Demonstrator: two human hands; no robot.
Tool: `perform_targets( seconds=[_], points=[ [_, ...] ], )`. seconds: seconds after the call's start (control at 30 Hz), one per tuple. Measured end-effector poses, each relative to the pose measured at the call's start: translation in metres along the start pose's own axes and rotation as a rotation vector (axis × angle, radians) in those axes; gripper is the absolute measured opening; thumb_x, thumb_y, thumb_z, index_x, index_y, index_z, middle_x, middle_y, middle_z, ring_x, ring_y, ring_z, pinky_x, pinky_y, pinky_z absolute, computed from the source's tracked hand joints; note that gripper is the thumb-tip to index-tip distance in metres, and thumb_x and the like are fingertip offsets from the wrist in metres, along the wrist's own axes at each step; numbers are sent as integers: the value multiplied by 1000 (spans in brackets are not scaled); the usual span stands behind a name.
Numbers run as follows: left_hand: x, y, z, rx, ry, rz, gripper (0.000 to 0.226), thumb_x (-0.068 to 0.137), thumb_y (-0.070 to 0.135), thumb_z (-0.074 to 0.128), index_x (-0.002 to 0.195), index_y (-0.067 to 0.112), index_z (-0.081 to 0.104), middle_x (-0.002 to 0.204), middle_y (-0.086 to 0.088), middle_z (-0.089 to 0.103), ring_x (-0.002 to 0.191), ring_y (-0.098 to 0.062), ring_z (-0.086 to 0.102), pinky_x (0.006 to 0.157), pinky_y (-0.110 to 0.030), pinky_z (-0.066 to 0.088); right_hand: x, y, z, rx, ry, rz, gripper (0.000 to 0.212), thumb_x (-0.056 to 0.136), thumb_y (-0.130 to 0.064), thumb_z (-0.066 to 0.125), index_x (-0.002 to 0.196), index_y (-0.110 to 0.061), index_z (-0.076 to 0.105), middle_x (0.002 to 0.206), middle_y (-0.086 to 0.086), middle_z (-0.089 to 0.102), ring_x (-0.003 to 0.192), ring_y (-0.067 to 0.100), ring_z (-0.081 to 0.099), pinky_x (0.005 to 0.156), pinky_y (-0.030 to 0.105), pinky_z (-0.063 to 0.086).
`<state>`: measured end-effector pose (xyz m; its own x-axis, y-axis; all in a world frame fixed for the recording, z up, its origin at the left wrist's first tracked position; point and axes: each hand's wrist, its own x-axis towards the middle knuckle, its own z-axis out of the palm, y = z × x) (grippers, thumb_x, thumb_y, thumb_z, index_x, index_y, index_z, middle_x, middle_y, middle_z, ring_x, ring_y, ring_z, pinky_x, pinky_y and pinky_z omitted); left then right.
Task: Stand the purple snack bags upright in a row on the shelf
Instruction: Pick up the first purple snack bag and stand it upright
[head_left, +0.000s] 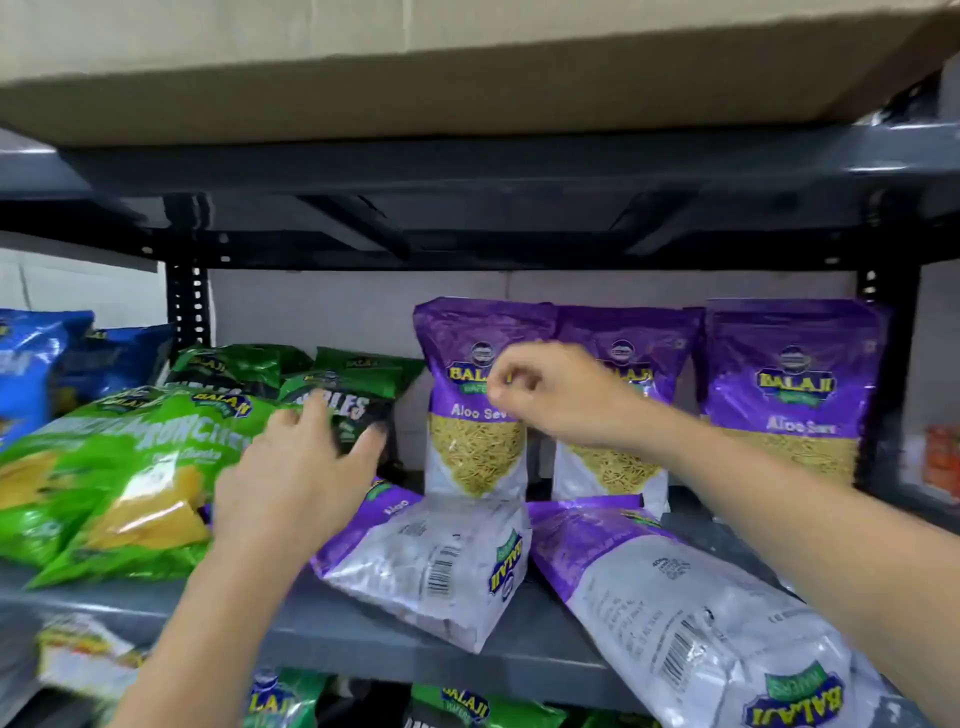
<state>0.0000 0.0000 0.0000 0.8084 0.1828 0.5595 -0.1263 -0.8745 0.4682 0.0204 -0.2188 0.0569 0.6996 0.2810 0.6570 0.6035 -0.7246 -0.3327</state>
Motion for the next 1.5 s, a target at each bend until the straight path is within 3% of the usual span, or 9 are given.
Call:
perform_targets(
  seconds=[0.13, 0.33, 0.43, 0.57, 0.8, 1.1, 1.2, 1.37, 1.5],
  points=[
    [-31, -50, 15, 157, -226, -243, 84, 87, 77, 22, 141, 15, 37, 134, -16, 62, 122, -35, 58, 97, -41, 44, 12, 18, 66, -283, -528, 239, 44, 92, -48, 47, 107, -9, 62, 88, 2, 65, 83, 20, 57, 71, 27, 47],
    [-36, -52, 50, -175, -322, -242, 100, 90, 69, 38, 155, 4, -2, 148, -19, 48, 136, -34, 46, 107, -42, 37, 17, 21, 101, -246, -787, 438, 70, 89, -62, 42, 135, -9, 47, 133, 20, 58, 81, 20, 42, 52, 26, 29],
    [-38, -47, 55, -449, -278, -182, 106, 90, 46, 61, 154, 6, -14, 137, -16, 57, 126, -30, 54, 99, -33, 42, 14, 20, 92, -119, -687, 490, 67, 83, -59, 56, 138, -27, 39, 109, 1, 58, 66, 13, 45, 46, 17, 34],
    [-35, -38, 53, -625, -140, -1, 123, 83, 13, 76, 151, 23, -26, 86, 1, 61, 65, -11, 58, 53, -4, 42, 3, 32, 87, 99, -469, 460, 75, 77, -47, 72, 139, -25, 37, 93, -10, 49, 75, 7, 48, 59, 16, 40],
    [-5, -36, 42, -806, 4, 361, 133, 78, -15, 71, 136, 63, -19, 130, 39, 33, 104, 11, 63, 81, -20, 57, -16, 43, 67, 397, -206, 401, 84, 65, -21, 86, 128, -18, 30, 88, 15, 62, 72, 16, 57, 72, 29, 52],
    [-6, -63, 94, -904, -289, 222, 118, 72, 16, 87, 155, 34, 4, 147, 10, 49, 131, -6, 52, 111, -40, 43, 19, 42, 28, 736, 67, 554, 62, 79, -62, 58, 122, -21, 39, 127, 4, 46, 115, 24, 51, 90, 45, 54],
    [-2, -67, 99, -923, -316, 224, 107, 69, 21, 89, 151, 31, 20, 134, 17, 59, 124, -3, 58, 98, -22, 51, 48, 42, 13, 849, 78, 564, 97, 61, -70, 69, 136, -15, 40, 138, 2, 50, 123, 27, 51, 92, 50, 52],
    [-3, -66, 99, -948, -322, 243, 99, 70, 19, 87, 145, 37, 25, 133, 20, 59, 123, 1, 57, 96, -15, 49, 70, 41, 6, 878, 68, 432, 22, 85, -35, 67, 95, -15, 66, 81, 0, 76, 72, 16, 71, 77, 40, 56],
    [-5, -65, 99, -957, -342, 256, 96, 70, 26, 86, 144, 40, 26, 139, 15, 56, 128, -4, 55, 105, -30, 47, 79, 42, 2, 825, 192, 404, 14, 81, -27, 72, 84, -16, 64, 60, -4, 72, 50, 8, 66, 64, 32, 57]
  ],
)
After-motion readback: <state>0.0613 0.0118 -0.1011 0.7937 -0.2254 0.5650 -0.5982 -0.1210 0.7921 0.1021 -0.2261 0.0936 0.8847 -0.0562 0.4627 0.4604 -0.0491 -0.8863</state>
